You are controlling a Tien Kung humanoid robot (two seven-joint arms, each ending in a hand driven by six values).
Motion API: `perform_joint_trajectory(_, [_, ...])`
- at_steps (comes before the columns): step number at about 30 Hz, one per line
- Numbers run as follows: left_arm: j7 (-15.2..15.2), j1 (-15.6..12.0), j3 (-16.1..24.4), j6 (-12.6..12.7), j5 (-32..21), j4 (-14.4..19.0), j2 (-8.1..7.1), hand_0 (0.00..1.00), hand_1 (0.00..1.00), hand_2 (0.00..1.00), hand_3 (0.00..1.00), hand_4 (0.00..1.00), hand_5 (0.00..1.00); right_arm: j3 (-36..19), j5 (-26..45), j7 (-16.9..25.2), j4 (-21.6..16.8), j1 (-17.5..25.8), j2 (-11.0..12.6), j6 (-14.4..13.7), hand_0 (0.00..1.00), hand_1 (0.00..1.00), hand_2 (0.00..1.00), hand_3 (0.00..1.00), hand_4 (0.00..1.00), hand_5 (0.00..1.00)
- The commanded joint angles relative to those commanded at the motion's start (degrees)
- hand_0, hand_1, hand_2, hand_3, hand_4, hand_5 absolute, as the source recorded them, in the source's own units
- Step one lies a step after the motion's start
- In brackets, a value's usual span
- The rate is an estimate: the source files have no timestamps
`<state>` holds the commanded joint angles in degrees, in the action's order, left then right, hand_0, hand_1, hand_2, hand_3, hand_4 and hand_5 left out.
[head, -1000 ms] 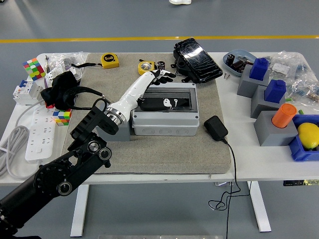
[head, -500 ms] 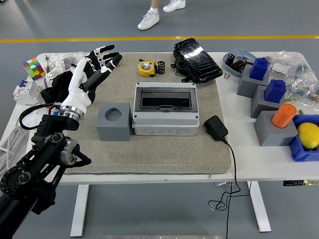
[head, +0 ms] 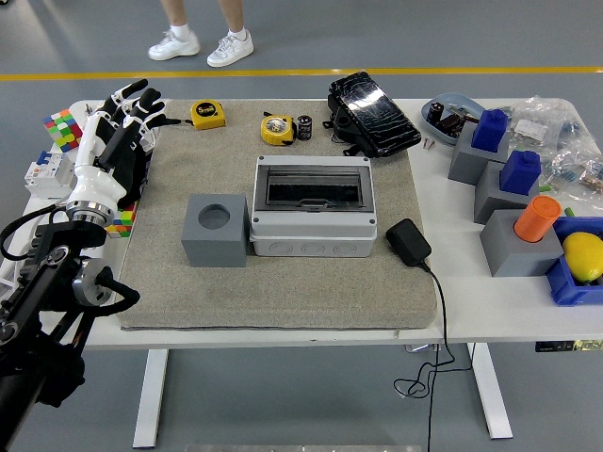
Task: Fetch the battery,place it into the box,close the lid of the box
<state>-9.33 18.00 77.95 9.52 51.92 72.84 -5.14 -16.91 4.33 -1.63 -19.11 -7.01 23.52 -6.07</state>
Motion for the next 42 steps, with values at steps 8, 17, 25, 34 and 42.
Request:
perform_joint_trajectory(8, [0.27,-0.03,1.47,-0.71,0.03,-0.75,-0.08,0.683,0.682,0.655,0.678,0.998,0.411,0.46,0.20,-0.07,0.03,-0.01,0.02,0.02,0.565,0.595,0.566,0.541,0.918,0.470])
perform_joint_trajectory(17, [1.32,-0.85,3.40,-1.34,0.98,-1.36,-0.64,0.581,0.650,0.625,0.656,0.998,0.401,0.64,0.24,-0.11,0.03,-0.10,0.00,0.03,0.565,0.595,0.567,0.541,0.918,0.471])
perform_joint_trajectory(25, [1.55,-1.39,3.82,-1.48,1.26,-1.26,-0.91,0.560,0.647,0.615,0.653,0.998,0.401,0.34,0.17,-0.13,0.03,0.05,-0.06,0.00,0.565,0.595,0.567,0.542,0.918,0.471])
perform_joint_trajectory(34, [1.88,-1.68,4.13,-1.59,1.56,-1.04,-0.54,0.557,0.644,0.607,0.651,0.998,0.402,-0.06,0.16,-0.21,0.12,0.50,-0.29,0.05,0.564,0.595,0.568,0.542,0.919,0.471])
perform_joint_trajectory(42, [1.90,-1.92,4.64,-1.62,1.65,-0.95,-0.33,0.555,0.639,0.601,0.650,0.998,0.402,-0.83,0.00,-0.21,0.18,0.84,-0.55,0.06,0.565,0.595,0.568,0.542,0.919,0.471])
